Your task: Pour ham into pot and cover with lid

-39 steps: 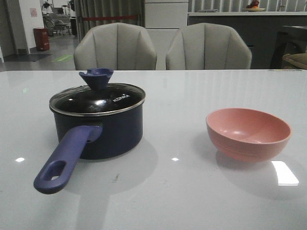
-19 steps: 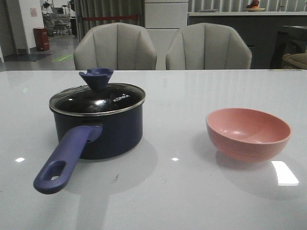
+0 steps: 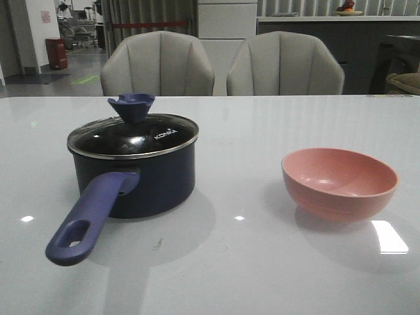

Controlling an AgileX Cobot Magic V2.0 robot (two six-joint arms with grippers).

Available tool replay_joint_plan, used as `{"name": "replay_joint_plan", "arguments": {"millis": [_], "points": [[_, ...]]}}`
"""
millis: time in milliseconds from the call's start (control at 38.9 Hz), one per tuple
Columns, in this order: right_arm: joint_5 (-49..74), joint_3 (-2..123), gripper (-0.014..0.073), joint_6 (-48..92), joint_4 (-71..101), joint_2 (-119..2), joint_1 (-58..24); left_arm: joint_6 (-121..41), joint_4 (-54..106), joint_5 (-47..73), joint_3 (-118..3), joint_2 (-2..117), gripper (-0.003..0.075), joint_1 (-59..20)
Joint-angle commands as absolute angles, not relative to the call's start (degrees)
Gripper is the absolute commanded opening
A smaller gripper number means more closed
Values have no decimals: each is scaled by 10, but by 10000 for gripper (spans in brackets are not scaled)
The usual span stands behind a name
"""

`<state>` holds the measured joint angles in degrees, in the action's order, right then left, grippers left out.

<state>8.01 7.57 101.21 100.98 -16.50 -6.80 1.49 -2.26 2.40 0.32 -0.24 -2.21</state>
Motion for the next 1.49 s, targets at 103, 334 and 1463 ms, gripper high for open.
{"name": "replay_joint_plan", "arguments": {"millis": [103,334,1463], "points": [[90,90,148,1017,1020,-168,-69,22,-18,-21,15,-14,130,-22],[90,90,148,1017,1020,-168,-69,22,-18,-21,15,-14,130,-22],[6,-3,148,72,49,-20,-67,22,-18,-21,15,-14,130,-22]]}}
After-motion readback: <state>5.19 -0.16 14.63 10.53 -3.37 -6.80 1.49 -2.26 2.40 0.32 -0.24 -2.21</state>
